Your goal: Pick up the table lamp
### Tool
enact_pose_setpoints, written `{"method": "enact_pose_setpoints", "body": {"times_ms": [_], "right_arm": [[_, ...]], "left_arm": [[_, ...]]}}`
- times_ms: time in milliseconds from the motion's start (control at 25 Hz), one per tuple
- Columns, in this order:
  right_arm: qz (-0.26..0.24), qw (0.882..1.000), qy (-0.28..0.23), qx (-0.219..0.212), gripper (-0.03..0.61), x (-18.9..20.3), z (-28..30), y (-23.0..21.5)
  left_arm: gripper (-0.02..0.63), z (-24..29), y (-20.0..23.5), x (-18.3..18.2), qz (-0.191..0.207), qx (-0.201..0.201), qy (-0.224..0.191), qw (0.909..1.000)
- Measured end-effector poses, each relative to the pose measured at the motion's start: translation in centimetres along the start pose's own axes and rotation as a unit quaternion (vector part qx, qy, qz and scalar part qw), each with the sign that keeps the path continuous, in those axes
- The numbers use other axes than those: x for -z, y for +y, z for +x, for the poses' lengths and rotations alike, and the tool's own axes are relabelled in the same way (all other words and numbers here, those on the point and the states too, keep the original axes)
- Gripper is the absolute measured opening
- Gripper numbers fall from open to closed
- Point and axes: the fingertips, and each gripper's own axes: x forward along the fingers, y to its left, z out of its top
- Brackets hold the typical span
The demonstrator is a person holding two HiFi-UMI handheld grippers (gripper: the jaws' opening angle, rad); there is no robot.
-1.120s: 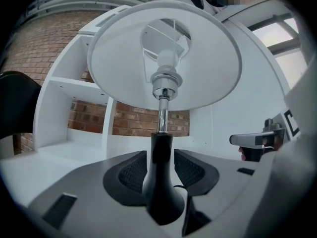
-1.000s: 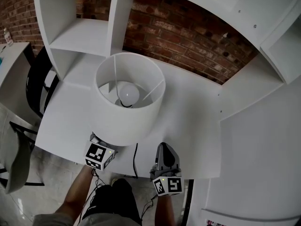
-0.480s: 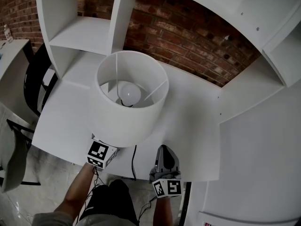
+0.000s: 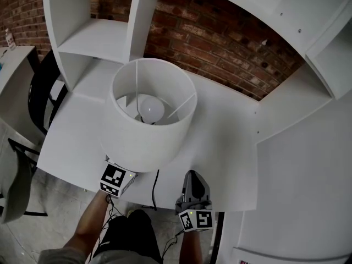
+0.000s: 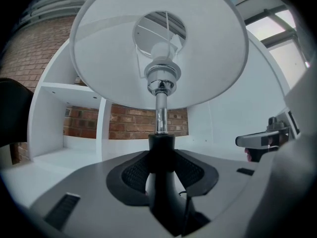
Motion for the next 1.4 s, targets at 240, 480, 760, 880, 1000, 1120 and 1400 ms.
{"method": "enact_pose_setpoints", "body": {"times_ms": [240, 480, 760, 880, 1000, 1120, 1400], "right_arm": [[0.002, 1.0, -0.004, 0.001, 0.023, -1.0, -0.7, 0.3], [0.004, 1.0, -0.006, 0.0, 0.021, -2.9, -1.3, 0.9], [0.007, 1.0, -0.007, -0.002, 0.023, -6.7, -2.0, 1.9], [0.009, 1.0, -0.006, -0.005, 0.021, -8.8, -2.4, 2.5], [0.011, 1.0, -0.008, -0.009, 0.021, -11.2, -2.8, 3.2], [0.012, 1.0, -0.012, -0.012, 0.021, -13.9, -3.1, 3.9], [0.011, 1.0, -0.015, -0.009, 0.023, -19.4, -4.9, 4.6]], "left_arm": [[0.15, -1.0, -1.1, -1.0, 0.01, 0.009, -0.006, 0.9999], [0.15, -2.2, -1.7, -2.9, 0.004, 0.014, -0.007, 0.9999], [0.15, -4.3, -1.7, -6.4, 0.005, 0.002, -0.001, 1.0], [0.15, -5.5, -1.7, -8.3, 0.006, -0.002, 0.006, 1.0], [0.15, -6.6, -2.0, -10.3, 0.009, -0.005, 0.012, 0.9999], [0.15, -7.9, -2.1, -12.2, 0.01, -0.011, 0.021, 0.9997], [0.149, -10.5, -2.8, -16.8, 0.009, -0.02, 0.025, 0.9995]]}}
